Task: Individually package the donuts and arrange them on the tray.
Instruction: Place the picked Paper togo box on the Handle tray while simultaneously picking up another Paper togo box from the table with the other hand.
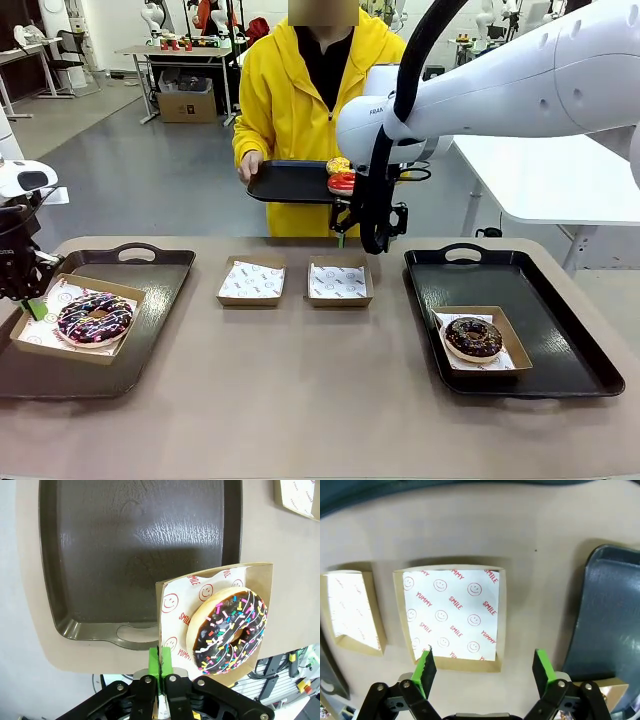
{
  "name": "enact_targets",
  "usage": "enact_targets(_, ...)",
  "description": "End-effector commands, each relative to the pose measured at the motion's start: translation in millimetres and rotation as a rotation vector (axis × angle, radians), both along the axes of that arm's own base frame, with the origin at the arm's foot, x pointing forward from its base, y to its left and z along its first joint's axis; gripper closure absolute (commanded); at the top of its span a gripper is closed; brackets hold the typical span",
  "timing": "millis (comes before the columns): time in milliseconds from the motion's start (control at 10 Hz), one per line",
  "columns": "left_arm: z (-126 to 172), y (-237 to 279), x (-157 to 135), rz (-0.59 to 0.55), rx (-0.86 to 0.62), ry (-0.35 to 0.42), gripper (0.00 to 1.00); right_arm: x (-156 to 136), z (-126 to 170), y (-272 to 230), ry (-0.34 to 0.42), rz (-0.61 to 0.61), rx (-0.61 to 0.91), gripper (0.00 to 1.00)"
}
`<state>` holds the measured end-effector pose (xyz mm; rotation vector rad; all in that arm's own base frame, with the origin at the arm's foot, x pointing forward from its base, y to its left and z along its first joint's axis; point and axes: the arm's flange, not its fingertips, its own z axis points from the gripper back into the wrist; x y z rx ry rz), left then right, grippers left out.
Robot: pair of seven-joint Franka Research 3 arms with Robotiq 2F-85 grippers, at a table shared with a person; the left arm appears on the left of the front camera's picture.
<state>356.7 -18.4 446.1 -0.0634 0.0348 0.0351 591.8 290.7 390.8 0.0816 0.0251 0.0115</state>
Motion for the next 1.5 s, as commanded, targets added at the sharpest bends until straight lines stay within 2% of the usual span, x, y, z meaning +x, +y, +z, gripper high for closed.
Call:
enact_targets(0, -5, -3, 3, -0.005, 0.057, 0.010, 0.99, -2, -24, 3, -0.039, -0.026, -0.001, 0.00)
enact_targets(400, -21, -4, 9, 0.016, 0.086, -0.004, 0.99, -1, -56, -3, -0.026, -0.021, 0.010, 0.00)
enact_targets(1000, -50, -5, 20, 0.052, 0.157, 0.030, 0.99, -15, -66, -18, -0.030, -0.007, -0.015, 0.00)
enact_targets(1400, -63, -8, 28, 0.025, 0.138, 0.012, 0.99, -17, -68, -21, -0.029, -0.003, -0.021, 0.00)
